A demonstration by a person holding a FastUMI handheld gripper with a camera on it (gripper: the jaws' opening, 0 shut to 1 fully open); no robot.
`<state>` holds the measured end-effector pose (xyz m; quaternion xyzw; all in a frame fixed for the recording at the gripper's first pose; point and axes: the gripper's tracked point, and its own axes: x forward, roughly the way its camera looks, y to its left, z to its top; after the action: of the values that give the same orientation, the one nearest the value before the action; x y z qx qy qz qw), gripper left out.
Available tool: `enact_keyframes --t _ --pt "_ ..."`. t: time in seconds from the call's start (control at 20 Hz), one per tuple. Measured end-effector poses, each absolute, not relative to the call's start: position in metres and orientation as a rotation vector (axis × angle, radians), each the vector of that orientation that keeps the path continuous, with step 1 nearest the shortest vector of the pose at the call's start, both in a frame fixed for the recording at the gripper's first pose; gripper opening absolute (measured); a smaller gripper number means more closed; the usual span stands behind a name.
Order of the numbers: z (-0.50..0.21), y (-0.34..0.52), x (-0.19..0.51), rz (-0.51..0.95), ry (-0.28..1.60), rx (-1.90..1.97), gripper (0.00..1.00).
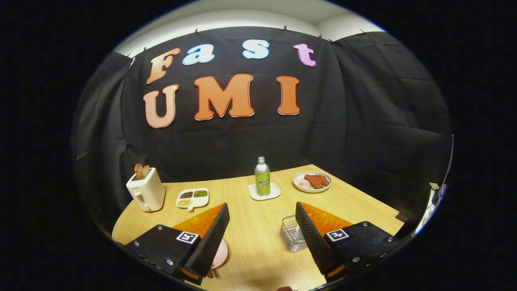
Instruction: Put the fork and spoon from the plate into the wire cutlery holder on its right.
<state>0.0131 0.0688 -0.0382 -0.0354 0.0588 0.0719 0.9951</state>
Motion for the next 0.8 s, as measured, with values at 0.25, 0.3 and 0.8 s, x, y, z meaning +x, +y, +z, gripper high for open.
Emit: enact_keyframes --t 0.25,0.3,0.8 --pt "-0.075 0.12 -0.007 0.286 0.211 -0.049 0.98" --pt "-0.091 0.13 -0.005 0.301 0.237 -0.071 0.98" --pt "-0.231 0.185 0.001 0.386 0.526 -0.313 0.75"
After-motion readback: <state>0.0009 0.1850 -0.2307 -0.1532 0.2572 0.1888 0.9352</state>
